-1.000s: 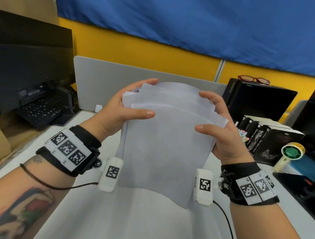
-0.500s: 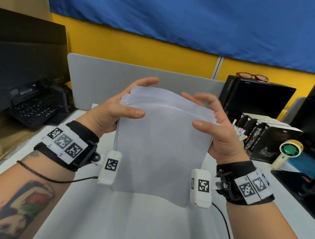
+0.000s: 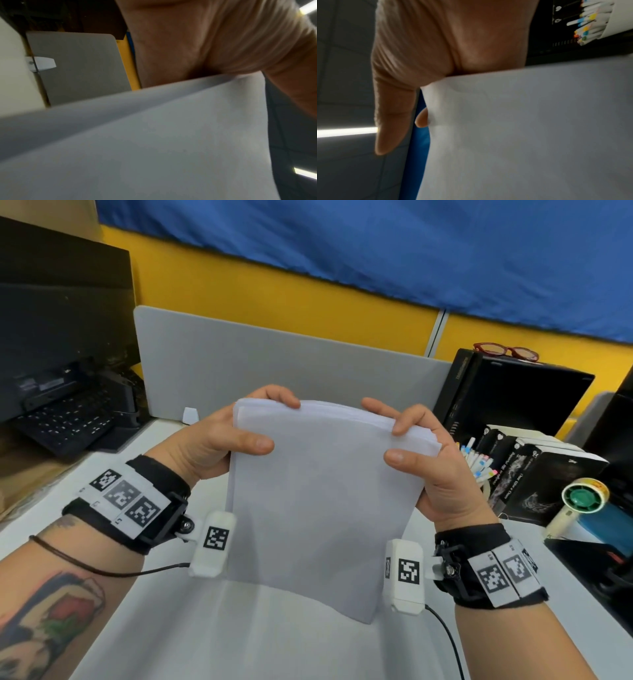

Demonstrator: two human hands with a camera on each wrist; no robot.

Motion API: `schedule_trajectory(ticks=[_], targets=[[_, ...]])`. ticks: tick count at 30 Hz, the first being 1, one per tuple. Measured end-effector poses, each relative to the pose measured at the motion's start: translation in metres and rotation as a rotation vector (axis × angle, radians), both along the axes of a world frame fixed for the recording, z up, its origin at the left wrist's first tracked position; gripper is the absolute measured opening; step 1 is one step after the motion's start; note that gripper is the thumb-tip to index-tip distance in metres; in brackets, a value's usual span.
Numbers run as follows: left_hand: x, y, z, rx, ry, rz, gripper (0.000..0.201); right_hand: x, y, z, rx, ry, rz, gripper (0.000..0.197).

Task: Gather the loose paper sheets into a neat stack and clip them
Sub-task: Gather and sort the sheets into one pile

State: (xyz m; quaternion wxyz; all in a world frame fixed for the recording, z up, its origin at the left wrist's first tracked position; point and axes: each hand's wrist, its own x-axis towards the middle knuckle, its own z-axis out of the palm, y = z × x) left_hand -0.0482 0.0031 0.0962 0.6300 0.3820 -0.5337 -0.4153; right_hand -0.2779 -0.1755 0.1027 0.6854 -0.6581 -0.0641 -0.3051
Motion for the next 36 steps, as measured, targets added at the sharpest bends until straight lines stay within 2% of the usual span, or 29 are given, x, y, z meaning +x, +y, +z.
schedule_trajectory(ticks=[3,6,14,16,20,24,28,31,36], targets=[[0.002,0.0,-0.002,-0.02,0.002,0.039,0.051,0.0,-0.002,0.0,0.002,0.003,-0.024,0.031],[0.001,0.002,-0.004,-0.021,0.039,-0.013,0.062,0.001,-0.002,-0.002,0.016,-0.002,0.013,0.033],[0.003,0.001,-0.009,-0.03,0.043,0.011,0.068,0.001,-0.003,-0.005,0.057,0.002,0.063,0.035],[0.004,0.002,-0.012,-0.037,0.045,-0.006,0.071,0.0,-0.003,-0.005,0.042,0.0,0.043,0.042],[0.003,0.003,-0.014,-0.041,0.084,-0.027,0.059,0.001,-0.001,-0.006,0.038,0.029,0.016,0.045],[0.001,0.004,-0.014,-0.03,0.066,-0.016,0.057,0.0,0.002,-0.006,0.038,0.038,-0.007,0.047],[0.002,0.007,-0.011,-0.037,0.078,0.04,0.045,-0.001,0.005,-0.005,0.028,0.033,0.008,0.04],[0.001,0.009,-0.011,-0.033,0.066,0.092,0.044,-0.003,0.005,-0.007,0.016,0.05,0.003,0.042],[-0.001,0.008,-0.015,-0.045,0.069,0.128,0.04,-0.002,0.004,-0.009,0.031,0.023,0.016,0.034]])
